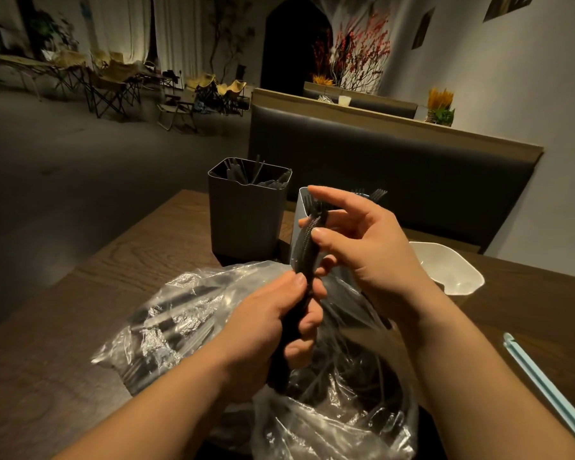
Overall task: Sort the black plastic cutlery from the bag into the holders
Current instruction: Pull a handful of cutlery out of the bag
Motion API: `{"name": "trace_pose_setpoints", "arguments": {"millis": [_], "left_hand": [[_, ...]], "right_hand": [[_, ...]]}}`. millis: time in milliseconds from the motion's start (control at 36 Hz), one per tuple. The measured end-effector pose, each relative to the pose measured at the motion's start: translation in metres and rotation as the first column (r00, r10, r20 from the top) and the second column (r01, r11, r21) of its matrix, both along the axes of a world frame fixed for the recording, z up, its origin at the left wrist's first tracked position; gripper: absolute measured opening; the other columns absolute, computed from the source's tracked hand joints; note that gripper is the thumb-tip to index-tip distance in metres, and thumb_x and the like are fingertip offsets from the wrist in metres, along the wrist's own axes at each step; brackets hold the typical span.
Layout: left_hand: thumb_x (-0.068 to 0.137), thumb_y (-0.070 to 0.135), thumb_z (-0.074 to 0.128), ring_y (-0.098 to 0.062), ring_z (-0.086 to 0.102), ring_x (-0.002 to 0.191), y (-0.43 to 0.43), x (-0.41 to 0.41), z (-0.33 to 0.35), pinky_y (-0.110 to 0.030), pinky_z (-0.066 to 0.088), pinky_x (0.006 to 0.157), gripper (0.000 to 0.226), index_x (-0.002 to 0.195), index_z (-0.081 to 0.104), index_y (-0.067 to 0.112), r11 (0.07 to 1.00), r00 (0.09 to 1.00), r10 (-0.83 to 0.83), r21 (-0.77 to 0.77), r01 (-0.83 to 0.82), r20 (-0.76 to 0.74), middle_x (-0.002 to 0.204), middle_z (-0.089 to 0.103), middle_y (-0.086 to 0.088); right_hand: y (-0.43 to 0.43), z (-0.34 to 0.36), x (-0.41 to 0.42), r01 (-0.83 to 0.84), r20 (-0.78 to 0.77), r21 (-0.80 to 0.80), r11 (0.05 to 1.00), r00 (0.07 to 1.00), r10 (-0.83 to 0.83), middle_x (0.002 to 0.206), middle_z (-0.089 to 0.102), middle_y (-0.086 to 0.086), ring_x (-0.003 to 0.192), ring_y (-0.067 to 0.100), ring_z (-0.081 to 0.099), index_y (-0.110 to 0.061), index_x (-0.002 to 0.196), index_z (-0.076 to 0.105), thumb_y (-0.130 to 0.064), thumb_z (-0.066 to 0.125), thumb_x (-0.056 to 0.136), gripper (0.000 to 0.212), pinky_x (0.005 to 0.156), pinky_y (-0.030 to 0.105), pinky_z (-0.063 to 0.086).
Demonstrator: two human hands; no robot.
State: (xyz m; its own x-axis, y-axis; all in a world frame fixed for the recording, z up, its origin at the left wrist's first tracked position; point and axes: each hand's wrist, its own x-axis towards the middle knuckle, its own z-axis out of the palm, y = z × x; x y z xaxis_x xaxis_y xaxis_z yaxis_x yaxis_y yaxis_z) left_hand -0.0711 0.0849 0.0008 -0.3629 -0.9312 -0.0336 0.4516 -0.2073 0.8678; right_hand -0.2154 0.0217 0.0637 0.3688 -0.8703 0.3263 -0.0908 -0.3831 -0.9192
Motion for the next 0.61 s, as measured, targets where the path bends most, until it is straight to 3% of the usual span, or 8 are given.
{"name": "trace_pose_setpoints", "arguments": {"millis": [167,250,306,361,417,500,556,611], "left_hand": [[0.099,0.038,0.039,-0.014,0.031,0.049,0.001,0.002,0.003,-0.026,0.024,0.047,0.030,0.107,0.054,0.013,0.999,0.998,-0.038,-0.028,0.039,0.043,0.068,0.042,-0.003],[0.104,0.036,0.042,-0.011,0.033,0.048,0.003,0.000,0.002,-0.023,0.025,0.045,0.024,0.103,0.055,0.016,0.998,0.986,0.030,-0.054,-0.022,0.162,0.066,0.045,0.001],[0.104,0.031,0.045,-0.008,0.033,0.046,0.004,-0.001,0.001,-0.022,0.025,0.043,0.019,0.093,0.059,0.023,0.995,0.976,0.057,-0.096,-0.037,0.208,0.063,0.045,0.003],[0.104,0.030,0.046,-0.007,0.034,0.045,0.005,-0.001,0.003,-0.021,0.026,0.043,0.032,0.077,0.063,0.032,0.992,0.977,0.051,-0.122,-0.026,0.207,0.062,0.044,0.004],[0.104,0.029,0.045,-0.005,0.037,0.044,0.006,0.001,0.006,-0.019,0.028,0.042,0.039,0.070,0.064,0.036,0.990,0.980,0.052,-0.138,-0.026,0.190,0.060,0.047,0.005],[0.106,0.026,0.042,-0.002,0.043,0.044,0.007,0.006,0.014,-0.017,0.033,0.042,0.024,0.096,0.064,0.029,0.987,0.978,0.079,-0.155,-0.049,0.193,0.058,0.053,0.010],[0.107,0.022,0.039,0.002,0.047,0.045,0.008,0.009,0.017,-0.013,0.036,0.043,0.018,0.109,0.057,0.018,0.981,0.972,0.081,-0.190,-0.039,0.220,0.056,0.056,0.014],[0.108,0.019,0.037,0.005,0.050,0.044,0.009,0.012,0.020,-0.010,0.038,0.044,0.018,0.112,0.054,0.018,0.972,0.967,0.081,-0.235,-0.023,0.241,0.054,0.058,0.016]], "right_hand": [[-0.001,0.002,-0.005,0.031,-0.047,-0.062,0.998,0.998,-0.034,0.093,0.073,0.009,0.081,0.023,0.073,-0.011,0.107,0.067,0.001,0.070,0.087,0.023,0.057,0.029,0.057],[-0.001,0.000,-0.002,0.098,-0.096,-0.136,0.986,0.989,-0.112,0.091,0.071,0.008,0.075,0.022,0.072,-0.013,0.105,0.067,-0.003,0.074,0.086,0.023,0.054,0.029,0.056],[0.002,0.000,0.003,0.144,-0.139,-0.189,0.971,0.975,-0.172,0.093,0.071,0.002,0.082,0.020,0.072,-0.019,0.110,0.065,-0.008,0.076,0.085,0.029,0.057,0.025,0.056],[0.005,0.001,0.006,0.146,-0.079,-0.091,0.985,0.985,-0.153,0.093,0.073,0.004,0.082,0.024,0.072,-0.020,0.115,0.062,-0.007,0.074,0.087,0.033,0.058,0.032,0.060],[0.010,0.006,0.009,0.051,0.071,0.148,0.988,0.995,-0.063,0.091,0.075,0.008,0.069,0.029,0.066,-0.014,0.113,0.064,-0.005,0.068,0.090,0.025,0.050,0.027,0.056],[0.013,0.009,0.011,-0.075,0.155,0.286,0.955,0.987,0.031,0.090,0.073,0.014,0.065,0.025,0.059,-0.006,0.107,0.069,-0.007,0.062,0.093,0.015,0.047,0.019,0.049],[0.015,0.011,0.012,-0.029,0.071,0.217,0.976,0.997,0.014,0.090,0.073,0.019,0.066,0.025,0.063,-0.004,0.105,0.071,-0.005,0.063,0.093,0.015,0.049,0.021,0.051],[0.016,0.013,0.015,0.040,-0.048,0.104,0.994,0.998,-0.035,0.085,0.074,0.015,0.067,0.022,0.068,-0.006,0.101,0.071,-0.004,0.063,0.094,0.011,0.050,0.022,0.052]]}}
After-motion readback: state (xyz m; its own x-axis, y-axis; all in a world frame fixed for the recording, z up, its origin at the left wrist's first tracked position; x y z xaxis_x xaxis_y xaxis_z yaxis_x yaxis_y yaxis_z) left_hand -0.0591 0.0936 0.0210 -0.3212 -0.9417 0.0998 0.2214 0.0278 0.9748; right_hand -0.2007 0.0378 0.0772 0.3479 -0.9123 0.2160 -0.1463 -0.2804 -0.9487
